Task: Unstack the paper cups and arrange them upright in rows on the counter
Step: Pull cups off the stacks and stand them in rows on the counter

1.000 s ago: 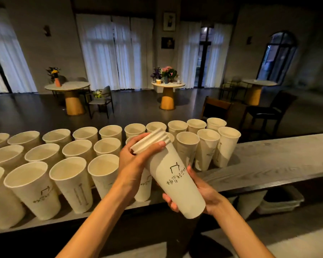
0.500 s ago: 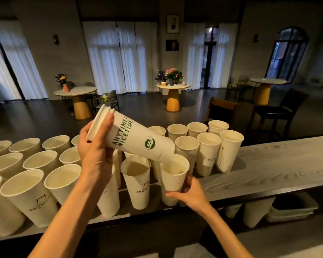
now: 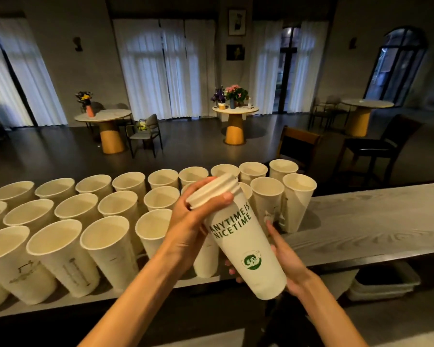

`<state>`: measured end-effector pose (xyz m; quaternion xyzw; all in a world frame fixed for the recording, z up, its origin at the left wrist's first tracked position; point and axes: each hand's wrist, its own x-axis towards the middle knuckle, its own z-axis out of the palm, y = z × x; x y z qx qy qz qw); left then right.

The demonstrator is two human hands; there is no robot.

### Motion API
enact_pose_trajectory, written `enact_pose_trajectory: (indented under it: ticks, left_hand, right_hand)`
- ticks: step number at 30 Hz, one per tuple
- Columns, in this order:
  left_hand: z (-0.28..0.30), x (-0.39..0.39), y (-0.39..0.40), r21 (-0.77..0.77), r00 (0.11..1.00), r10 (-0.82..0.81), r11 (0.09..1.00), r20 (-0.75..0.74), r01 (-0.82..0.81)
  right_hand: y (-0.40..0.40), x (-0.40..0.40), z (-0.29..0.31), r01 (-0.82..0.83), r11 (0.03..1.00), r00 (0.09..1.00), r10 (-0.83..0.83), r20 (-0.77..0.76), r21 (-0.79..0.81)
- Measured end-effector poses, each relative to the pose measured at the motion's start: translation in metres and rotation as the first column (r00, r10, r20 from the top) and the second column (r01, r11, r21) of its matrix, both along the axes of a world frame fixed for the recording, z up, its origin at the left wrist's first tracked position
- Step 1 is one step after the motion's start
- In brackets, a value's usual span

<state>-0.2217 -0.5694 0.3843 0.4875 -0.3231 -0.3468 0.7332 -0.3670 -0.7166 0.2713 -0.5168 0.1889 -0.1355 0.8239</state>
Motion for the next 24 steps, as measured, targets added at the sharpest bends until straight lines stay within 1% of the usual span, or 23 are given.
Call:
enact_pose_trajectory:
  ticks: [1,3,4,6,7,8,9,10,12,13,15,18,21,24]
  left_hand:
    - [-0.003,-0.008,-0.011,0.016,1.0,-0.005,1.0,-0.018,0.005]
    - [-0.006,-0.017,-0.025,0.023,0.999,0.015,1.0,-0.028,-0.014]
    - [-0.005,-0.021,-0.031,0.02,0.999,0.031,0.999,-0.015,-0.031]
    - [-0.006,-0.026,-0.039,0.01,0.995,0.079,0.997,0.065,-0.08]
    - [-0.006,-0.03,-0.042,0.002,0.984,0.114,0.993,0.134,-0.115]
    - [-0.006,-0.035,-0.045,-0.007,0.967,0.156,0.987,0.202,-0.158]
    - [-0.006,-0.037,-0.047,-0.021,0.944,0.204,0.978,0.257,-0.206]
    - [-0.004,-0.039,-0.049,-0.041,0.925,0.258,0.965,0.278,-0.257]
    - [0.005,-0.034,-0.049,-0.095,0.903,0.358,0.934,0.239,-0.345]
    - [0.011,-0.029,-0.049,-0.12,0.892,0.402,0.915,0.207,-0.384]
    - [0.024,-0.02,-0.046,-0.165,0.871,0.467,0.881,0.151,-0.443]
    - [0.04,-0.015,-0.04,-0.216,0.846,0.523,0.843,0.106,-0.493]
    - [0.046,-0.016,-0.038,-0.223,0.852,0.517,0.843,0.082,-0.49]
    - [0.047,-0.022,-0.04,-0.221,0.857,0.511,0.846,0.074,-0.485]
  right_hand:
    - [-0.005,-0.008,0.002,-0.089,0.996,0.995,0.087,0.049,0.024]
    - [-0.008,-0.017,0.007,-0.215,0.977,0.968,0.211,0.138,0.01]
    - [-0.01,-0.021,0.009,-0.219,0.975,0.966,0.221,0.138,-0.027]
    - [-0.016,-0.029,0.013,-0.174,0.978,0.975,0.187,0.116,-0.113]
    - [-0.021,-0.033,0.012,-0.122,0.98,0.986,0.138,0.094,-0.16]
    - [-0.027,-0.038,0.012,-0.051,0.969,0.996,0.066,0.054,-0.242]
    - [-0.031,-0.039,0.013,0.019,0.945,1.0,-0.011,0.026,-0.325]
    - [-0.038,-0.04,0.01,0.068,0.911,0.997,-0.071,0.006,-0.407]
    - [-0.045,-0.034,0.001,0.151,0.831,0.98,-0.195,-0.027,-0.535]
    - [-0.045,-0.03,-0.005,0.171,0.8,0.973,-0.228,-0.028,-0.574]
    - [-0.044,-0.018,-0.021,0.178,0.783,0.967,-0.253,-0.044,-0.596]
    - [-0.04,0.002,-0.035,0.165,0.796,0.962,-0.26,-0.082,-0.583]
    - [-0.038,0.019,-0.042,0.13,0.786,0.979,-0.2,-0.05,-0.604]
    - [-0.041,0.03,-0.047,0.079,0.773,0.983,-0.167,-0.082,-0.63]
